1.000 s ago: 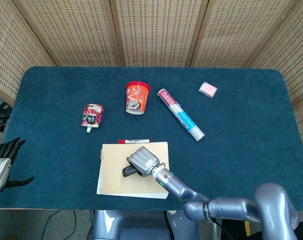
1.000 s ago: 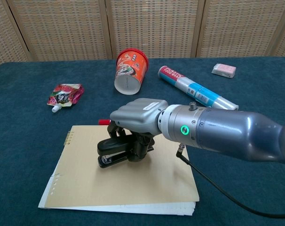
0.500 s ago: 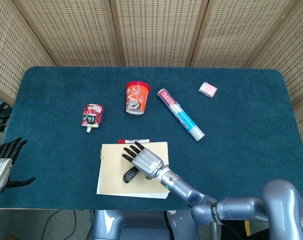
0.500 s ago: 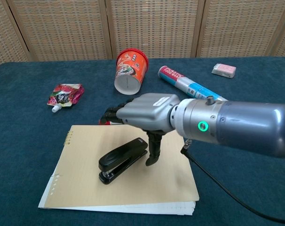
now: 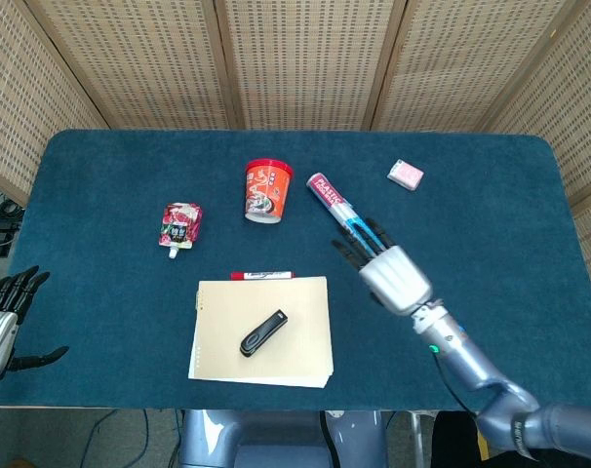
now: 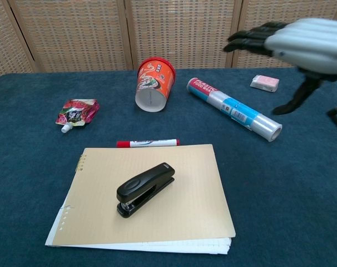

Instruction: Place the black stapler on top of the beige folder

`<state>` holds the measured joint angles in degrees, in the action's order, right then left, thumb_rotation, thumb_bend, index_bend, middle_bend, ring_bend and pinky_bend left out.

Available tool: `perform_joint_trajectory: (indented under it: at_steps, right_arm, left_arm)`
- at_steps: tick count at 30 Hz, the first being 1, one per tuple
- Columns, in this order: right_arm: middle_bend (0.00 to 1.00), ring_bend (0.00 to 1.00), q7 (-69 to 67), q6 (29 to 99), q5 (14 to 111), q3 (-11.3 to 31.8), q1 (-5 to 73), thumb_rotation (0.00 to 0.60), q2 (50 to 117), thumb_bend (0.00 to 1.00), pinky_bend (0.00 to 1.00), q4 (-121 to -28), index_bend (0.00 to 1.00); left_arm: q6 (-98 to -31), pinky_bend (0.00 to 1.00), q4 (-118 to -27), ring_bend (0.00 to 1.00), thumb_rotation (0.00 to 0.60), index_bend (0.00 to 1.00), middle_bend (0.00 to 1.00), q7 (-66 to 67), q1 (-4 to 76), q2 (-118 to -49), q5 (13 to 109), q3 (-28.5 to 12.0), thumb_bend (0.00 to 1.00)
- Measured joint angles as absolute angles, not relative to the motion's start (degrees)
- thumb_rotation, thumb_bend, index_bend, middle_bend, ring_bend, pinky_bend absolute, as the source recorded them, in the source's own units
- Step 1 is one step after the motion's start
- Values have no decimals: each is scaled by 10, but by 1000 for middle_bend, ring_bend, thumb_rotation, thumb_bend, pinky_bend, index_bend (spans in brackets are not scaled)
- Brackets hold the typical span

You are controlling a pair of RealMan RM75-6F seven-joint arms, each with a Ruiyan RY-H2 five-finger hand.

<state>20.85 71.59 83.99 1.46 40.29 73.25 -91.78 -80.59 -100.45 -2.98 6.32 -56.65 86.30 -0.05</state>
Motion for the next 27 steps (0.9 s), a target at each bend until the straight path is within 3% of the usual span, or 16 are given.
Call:
perform_joint_trajectory:
  at_steps: [4,11,27]
  right_arm:
    - [0,0,109,802,844,-6,312,600,680,0,0,-904,0]
    - [0,0,53,869,810,-31,199,600,632,0,0,-926,0]
    - [0,0,21,881,802,-12,141,600,655,0,0,-883,0]
  left_arm:
    - [-837,0,-1001,0,600,0,0,-29,54,-574,885,0,0]
    - [-864,0,-991,0,600,0,0,-30,45,-584,906,0,0]
    - [-869,0,-991,0,600,0,0,-34,43,-581,907,-1,0]
